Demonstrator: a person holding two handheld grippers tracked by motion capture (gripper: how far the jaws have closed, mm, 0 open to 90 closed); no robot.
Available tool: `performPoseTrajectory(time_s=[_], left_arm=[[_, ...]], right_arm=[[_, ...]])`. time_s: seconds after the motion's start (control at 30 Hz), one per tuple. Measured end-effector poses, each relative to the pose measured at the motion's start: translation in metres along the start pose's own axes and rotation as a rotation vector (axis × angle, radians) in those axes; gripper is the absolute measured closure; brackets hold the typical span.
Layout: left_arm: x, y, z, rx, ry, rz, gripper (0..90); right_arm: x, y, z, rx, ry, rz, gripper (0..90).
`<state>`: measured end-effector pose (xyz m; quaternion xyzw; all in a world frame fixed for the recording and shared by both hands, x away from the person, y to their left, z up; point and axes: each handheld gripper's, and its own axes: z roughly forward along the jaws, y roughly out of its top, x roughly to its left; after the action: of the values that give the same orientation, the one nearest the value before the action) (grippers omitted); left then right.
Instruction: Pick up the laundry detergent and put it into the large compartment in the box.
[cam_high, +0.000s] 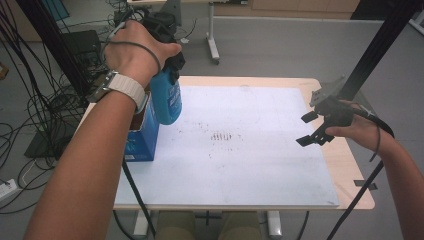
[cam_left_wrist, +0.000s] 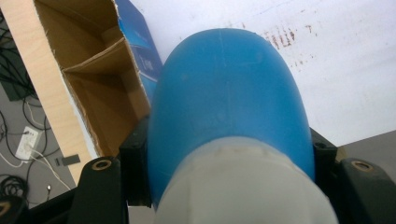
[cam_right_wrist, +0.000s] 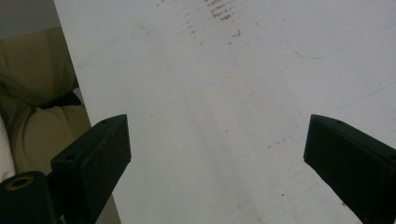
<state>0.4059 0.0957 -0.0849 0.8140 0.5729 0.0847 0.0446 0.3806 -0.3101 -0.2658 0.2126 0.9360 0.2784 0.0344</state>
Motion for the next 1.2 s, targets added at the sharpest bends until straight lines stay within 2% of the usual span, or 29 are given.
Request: performPoseTrajectory(time_s=[0.33, 0.7, 1.2], left_arm=[[0.009, 0.002, -0.008, 0.001, 0.01, -0.056, 37.9], [0.021, 0.003, -0.013, -0.001, 0.019, -0.099, 37.9], [0.04, 0.004, -0.024, -0.003, 0.035, -0.156, 37.9]], right_arm=[[-0.001, 0.005, 0.002, 0.002, 0.004, -0.007, 7.3], [-0.003, 0.01, 0.005, 0.007, 0.011, -0.014, 7.4], [-0.008, 0.007, 0.005, 0.003, 0.01, -0.001, 7.4]])
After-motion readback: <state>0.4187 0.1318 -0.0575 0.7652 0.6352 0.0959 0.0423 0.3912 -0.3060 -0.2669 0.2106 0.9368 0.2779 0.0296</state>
